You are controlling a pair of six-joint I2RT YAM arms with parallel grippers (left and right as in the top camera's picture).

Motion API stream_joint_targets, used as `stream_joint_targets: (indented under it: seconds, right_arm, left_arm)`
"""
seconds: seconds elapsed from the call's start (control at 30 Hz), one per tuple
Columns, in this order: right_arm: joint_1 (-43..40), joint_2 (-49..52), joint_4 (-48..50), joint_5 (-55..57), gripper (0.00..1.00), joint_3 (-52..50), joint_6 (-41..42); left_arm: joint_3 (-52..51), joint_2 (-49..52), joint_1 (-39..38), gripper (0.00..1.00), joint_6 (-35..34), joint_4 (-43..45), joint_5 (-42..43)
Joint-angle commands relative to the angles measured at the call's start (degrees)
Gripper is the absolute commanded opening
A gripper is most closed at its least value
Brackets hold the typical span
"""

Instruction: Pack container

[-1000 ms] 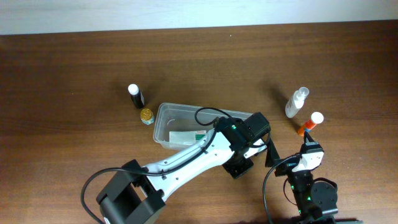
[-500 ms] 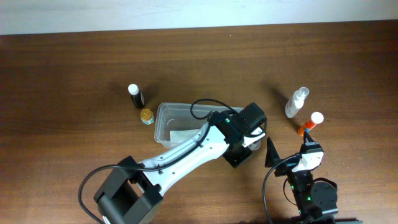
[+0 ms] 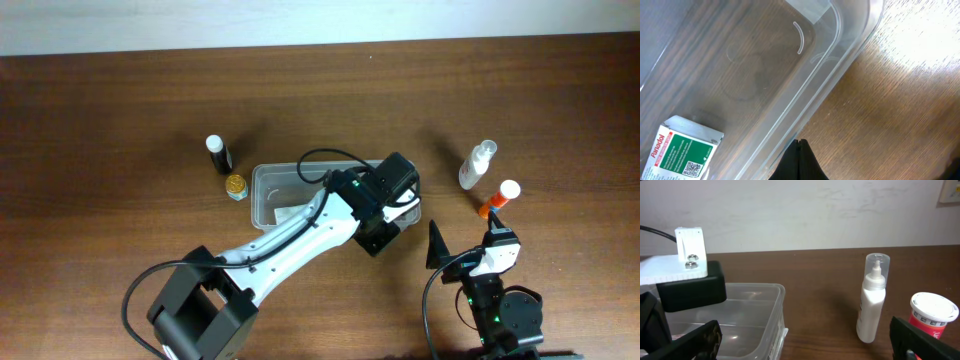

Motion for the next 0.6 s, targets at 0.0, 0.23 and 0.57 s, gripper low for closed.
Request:
stream_joint_targets:
  seconds: [0.0,0.23,0.57]
  right_arm:
    - [-0.4,-0.4,-0.3,-0.1,0.98,-0.3,-0.2]
    - [-0.4,-0.4,-0.3,-0.1,0.98,-0.3,-0.2]
    - [-0.4,-0.4,-0.3,-0.1,0.98,-0.3,-0.2]
  left_arm:
    - [-0.3,0.9,0.2,0.0,0.6,0.2,-0.3]
    - [2.2,0.8,0.2,0.0,0.6,-3.5,9.6]
    - [15.4,0.0,5.6,0.0,-1.9,-18.1,8.1]
